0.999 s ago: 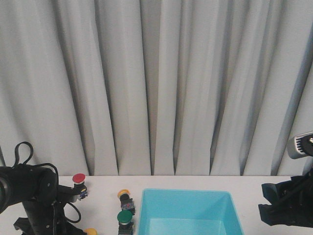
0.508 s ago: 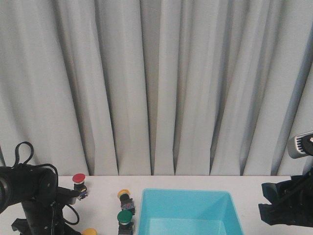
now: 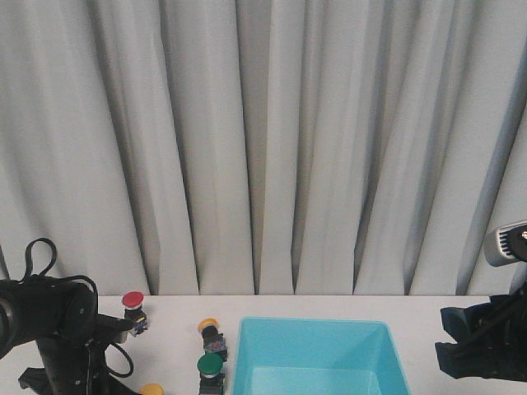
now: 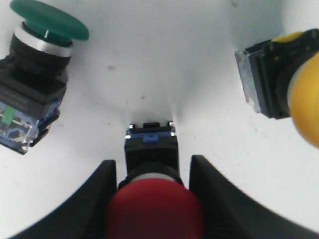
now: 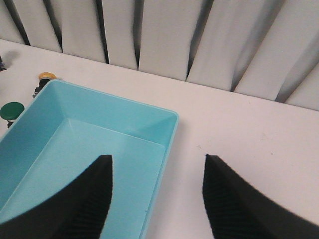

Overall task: Pick red and yellow buttons and place in box
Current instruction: 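Lift the red button and bring it toward the right gripper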

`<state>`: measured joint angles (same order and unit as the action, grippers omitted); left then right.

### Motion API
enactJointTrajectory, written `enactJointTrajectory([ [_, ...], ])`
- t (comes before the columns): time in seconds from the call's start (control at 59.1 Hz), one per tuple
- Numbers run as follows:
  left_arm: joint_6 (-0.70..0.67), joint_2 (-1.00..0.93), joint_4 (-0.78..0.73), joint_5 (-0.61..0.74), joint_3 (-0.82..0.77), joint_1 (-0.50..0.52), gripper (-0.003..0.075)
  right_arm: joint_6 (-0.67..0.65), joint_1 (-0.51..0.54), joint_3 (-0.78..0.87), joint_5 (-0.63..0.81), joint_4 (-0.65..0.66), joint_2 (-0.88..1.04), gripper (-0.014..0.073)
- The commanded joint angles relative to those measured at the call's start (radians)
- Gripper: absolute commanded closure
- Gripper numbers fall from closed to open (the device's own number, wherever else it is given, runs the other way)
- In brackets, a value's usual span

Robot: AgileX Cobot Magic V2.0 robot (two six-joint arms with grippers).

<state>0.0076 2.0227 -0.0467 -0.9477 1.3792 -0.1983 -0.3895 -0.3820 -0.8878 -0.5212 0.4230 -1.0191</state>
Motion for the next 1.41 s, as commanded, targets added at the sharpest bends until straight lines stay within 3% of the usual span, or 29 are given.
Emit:
enactJointTrajectory([
  [0.0, -0.014, -0.046, -0.003, 0.014, 0.026, -0.001, 0.0521, 0.011, 0.0, -0.034, 0.058, 0.021, 0.011, 0.019],
  [0.119, -0.014, -0.05, -0.019, 0.012, 0.026, -0.001, 0.0614, 0.036, 0.0, -0.034, 0.055, 0.023, 0.011, 0.019],
  [0.237, -0.014, -0.059, -0.047, 0.005, 0.026, -0.001, 0.0657, 0.132, 0.0, -0.034, 0.056, 0.021, 0.011, 0.019],
  [0.525, -0.014, -0.126, -0.077, -0.049, 0.099, -0.001, 0.0654, 0.312, -0.001, -0.034, 0.111, 0.025, 0.005, 0.0188],
  [0.779, -0.008, -0.238, 0.047, -0.068, 0.242, -0.002, 0.0654, 0.415, -0.001, -0.036, 0.164, 0.026, -0.051, 0.0137],
  [0.847, 0.018, -0.277, 0.122, -0.063, 0.276, -0.002, 0.0654, 0.416, -0.001, -0.041, 0.16, 0.031, -0.073, 0.0104],
  [0.863, 0.08, -0.331, 0.299, -0.061, 0.326, -0.002, 0.0653, 0.416, -0.004, -0.054, 0.162, 0.031, -0.111, 0.0051],
  [1.134, 0.316, -0.381, 0.819, -0.113, 0.34, -0.004, 0.0651, 0.42, -0.171, -0.065, 0.344, 0.164, -0.16, 0.0029],
  [1.236, 0.381, -0.382, 0.957, -0.158, 0.34, -0.005, 0.065, 0.415, -0.222, -0.065, 0.423, 0.181, -0.178, 0.0029],
  [1.388, 0.384, -0.385, 1.047, -0.201, 0.34, -0.005, 0.0647, 0.399, -0.26, -0.065, 0.514, 0.178, -0.182, 0.0029],
])
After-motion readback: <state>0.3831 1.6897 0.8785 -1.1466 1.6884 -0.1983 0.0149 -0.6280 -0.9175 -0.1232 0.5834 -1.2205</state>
